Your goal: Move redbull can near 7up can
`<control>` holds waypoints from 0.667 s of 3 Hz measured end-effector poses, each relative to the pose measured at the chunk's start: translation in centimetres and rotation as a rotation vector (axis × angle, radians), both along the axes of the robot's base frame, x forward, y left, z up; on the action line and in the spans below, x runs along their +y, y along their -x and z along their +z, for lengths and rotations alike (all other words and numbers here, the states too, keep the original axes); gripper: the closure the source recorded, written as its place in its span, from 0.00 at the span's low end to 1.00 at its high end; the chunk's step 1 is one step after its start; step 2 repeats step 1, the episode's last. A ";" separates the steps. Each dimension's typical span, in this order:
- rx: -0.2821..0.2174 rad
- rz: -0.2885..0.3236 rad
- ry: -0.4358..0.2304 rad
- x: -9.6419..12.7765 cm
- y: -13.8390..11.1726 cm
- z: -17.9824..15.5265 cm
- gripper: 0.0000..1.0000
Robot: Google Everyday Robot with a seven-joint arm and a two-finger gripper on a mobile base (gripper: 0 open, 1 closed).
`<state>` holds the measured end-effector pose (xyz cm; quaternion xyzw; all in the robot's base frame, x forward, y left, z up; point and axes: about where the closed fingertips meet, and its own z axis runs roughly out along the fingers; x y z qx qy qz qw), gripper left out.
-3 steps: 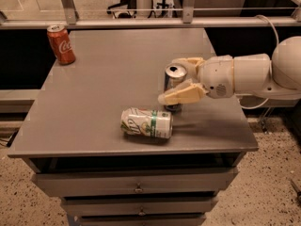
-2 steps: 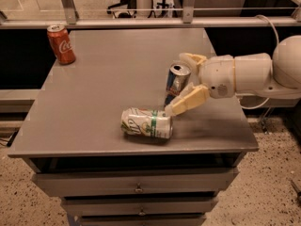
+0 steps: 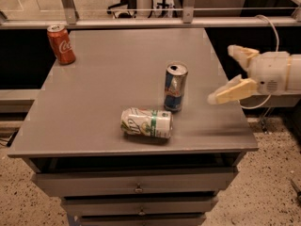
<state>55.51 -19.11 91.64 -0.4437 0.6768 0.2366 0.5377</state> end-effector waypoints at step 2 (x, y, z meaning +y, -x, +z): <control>-0.103 -0.219 -0.023 -8.4 -2.1 2.9 0.00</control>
Offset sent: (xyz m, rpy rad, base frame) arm 0.0000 0.0000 0.0000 0.0000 0.0000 0.0000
